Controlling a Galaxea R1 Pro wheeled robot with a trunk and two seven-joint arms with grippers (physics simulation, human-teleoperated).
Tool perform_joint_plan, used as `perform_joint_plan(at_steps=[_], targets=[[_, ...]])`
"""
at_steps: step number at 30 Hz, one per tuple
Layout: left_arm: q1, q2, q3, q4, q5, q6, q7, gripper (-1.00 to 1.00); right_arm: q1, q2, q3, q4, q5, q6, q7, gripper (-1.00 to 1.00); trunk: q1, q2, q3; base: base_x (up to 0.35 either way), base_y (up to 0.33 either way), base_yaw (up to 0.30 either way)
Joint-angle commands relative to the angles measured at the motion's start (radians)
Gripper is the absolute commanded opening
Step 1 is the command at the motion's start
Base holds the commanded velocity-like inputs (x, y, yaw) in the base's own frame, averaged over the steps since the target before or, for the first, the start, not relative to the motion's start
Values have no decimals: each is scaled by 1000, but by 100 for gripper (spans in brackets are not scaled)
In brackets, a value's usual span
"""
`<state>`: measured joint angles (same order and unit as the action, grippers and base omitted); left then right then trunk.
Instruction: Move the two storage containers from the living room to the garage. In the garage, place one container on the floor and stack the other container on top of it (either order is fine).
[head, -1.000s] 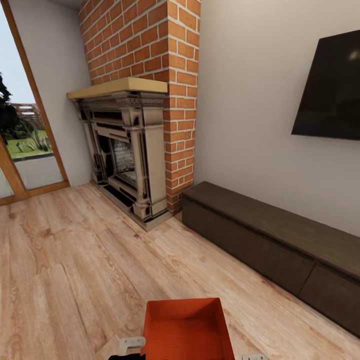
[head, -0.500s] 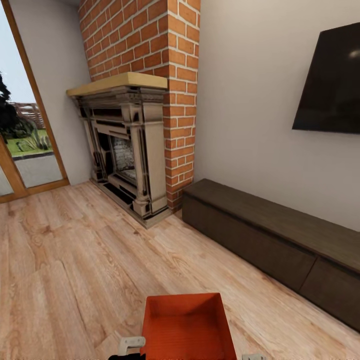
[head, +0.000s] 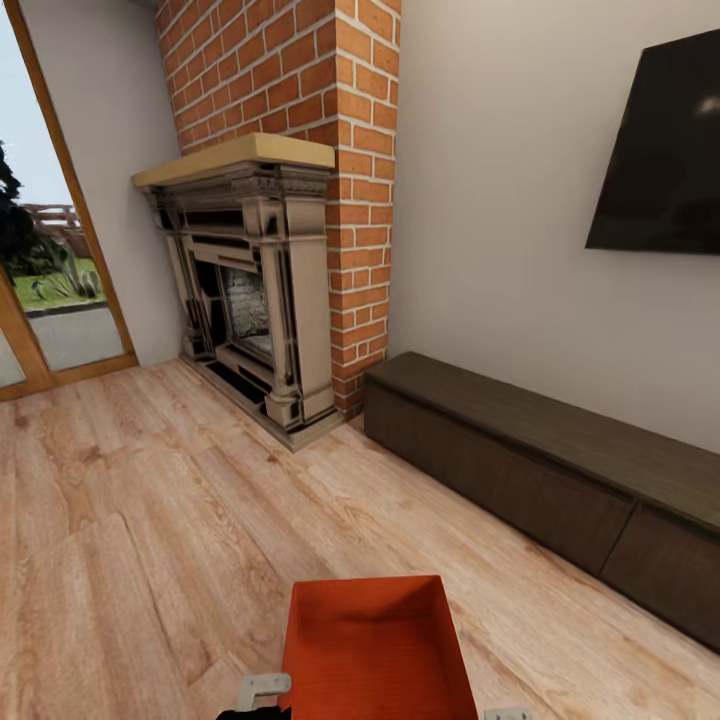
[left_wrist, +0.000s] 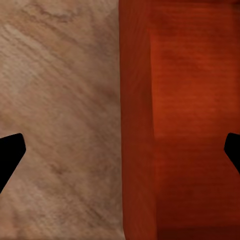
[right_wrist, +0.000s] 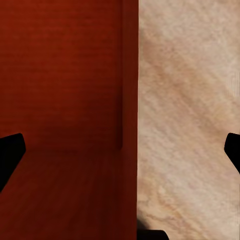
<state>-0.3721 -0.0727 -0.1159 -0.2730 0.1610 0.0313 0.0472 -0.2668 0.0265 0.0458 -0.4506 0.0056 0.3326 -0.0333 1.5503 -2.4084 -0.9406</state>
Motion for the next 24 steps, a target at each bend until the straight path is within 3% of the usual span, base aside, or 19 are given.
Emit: perform_joint_plan(at_steps=[1, 11, 21, 24], targets=[[0, 1, -8, -2, 10, 3, 5, 100, 0, 0, 5, -2, 1, 6, -3, 100, 4, -8, -4, 0, 0, 0], [-1, 1, -8, -2, 10, 3, 5, 100, 0, 0, 5, -2, 1, 6, -3, 100, 42, -78, -36, 0, 0, 0], [0, 1, -8, -2, 10, 3, 4, 100, 0, 0, 4, -2, 1, 8, -3, 100, 42, -78, -36, 0, 0, 0], [0, 1, -8, -2, 11, 3, 4, 100, 0, 0, 4, -2, 1, 8, -3, 100, 50, -92, -46, 0, 0, 0]])
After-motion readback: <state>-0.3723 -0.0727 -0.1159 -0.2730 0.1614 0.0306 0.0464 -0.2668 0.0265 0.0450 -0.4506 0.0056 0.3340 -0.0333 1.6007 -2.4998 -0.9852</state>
